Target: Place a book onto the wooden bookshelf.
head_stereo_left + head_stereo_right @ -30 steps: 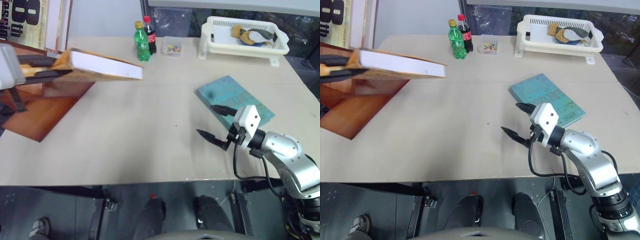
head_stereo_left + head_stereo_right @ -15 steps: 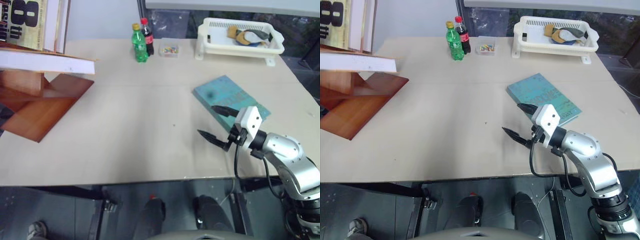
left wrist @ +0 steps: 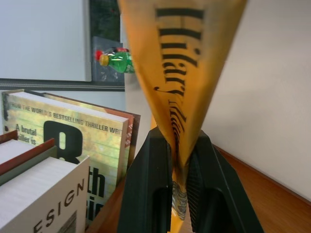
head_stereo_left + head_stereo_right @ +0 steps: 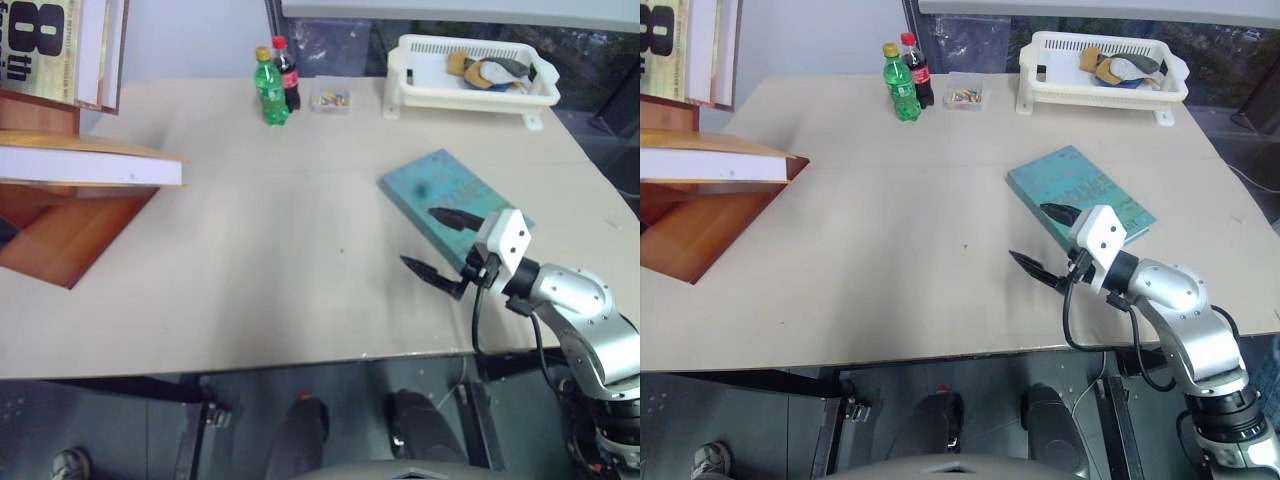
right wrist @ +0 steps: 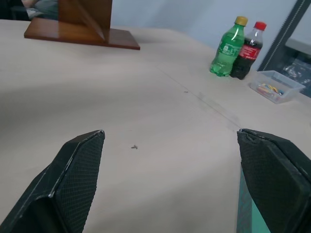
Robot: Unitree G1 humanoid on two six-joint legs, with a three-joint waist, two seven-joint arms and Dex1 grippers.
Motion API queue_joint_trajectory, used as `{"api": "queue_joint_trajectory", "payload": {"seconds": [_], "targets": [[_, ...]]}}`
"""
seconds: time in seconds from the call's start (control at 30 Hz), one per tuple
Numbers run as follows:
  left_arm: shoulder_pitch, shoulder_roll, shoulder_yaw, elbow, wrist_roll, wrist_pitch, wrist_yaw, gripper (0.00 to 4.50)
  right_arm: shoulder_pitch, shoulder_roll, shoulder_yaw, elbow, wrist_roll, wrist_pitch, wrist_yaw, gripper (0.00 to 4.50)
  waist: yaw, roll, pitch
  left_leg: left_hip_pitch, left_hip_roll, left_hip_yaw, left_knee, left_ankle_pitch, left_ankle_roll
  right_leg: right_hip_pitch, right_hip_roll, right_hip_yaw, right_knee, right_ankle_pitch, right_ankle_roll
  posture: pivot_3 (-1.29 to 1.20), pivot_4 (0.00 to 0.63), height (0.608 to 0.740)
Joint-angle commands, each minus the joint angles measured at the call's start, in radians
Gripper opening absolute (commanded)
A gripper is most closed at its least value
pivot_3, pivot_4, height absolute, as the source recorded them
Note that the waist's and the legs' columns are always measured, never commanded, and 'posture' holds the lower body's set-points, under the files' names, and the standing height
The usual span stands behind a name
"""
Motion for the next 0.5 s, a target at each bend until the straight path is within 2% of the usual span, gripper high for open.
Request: {"api": "queue_joint_trajectory", "payload": {"seconds": [0.03,0.3,0.5], "targets": [[0.063,0.005,0.160,-0.028,0.020,0.006,0.003,0.27,-0.041,0.009,-0.001,0.017,-0.003,-0.033,0.027,4.50,-0.001,0.000,0.000,-0.002,0.000,0.000,0.000,0.000,0.000,-0.002,0.000,0.000,0.000,0.000,0.000,0.00,0.150,0.740],[0.122,-0.034,0.328,-0.123,0.018,-0.007,0.034,0.27,-0.081,0.031,0.012,0.057,-0.003,-0.059,0.068,4.50,0.002,-0.001,0.000,-0.003,0.000,0.000,-0.001,0.000,0.000,-0.003,0.000,0.000,-0.001,0.000,0.000,0.00,0.150,0.740],[0.209,-0.061,0.443,-0.133,0.105,0.005,0.042,0.27,-0.110,0.062,0.004,0.049,0.047,-0.067,0.108,4.50,0.000,-0.001,0.000,-0.003,0.000,0.001,-0.001,0.000,0.000,-0.003,0.000,0.000,-0.002,0.000,0.000,0.00,0.150,0.740]]}}
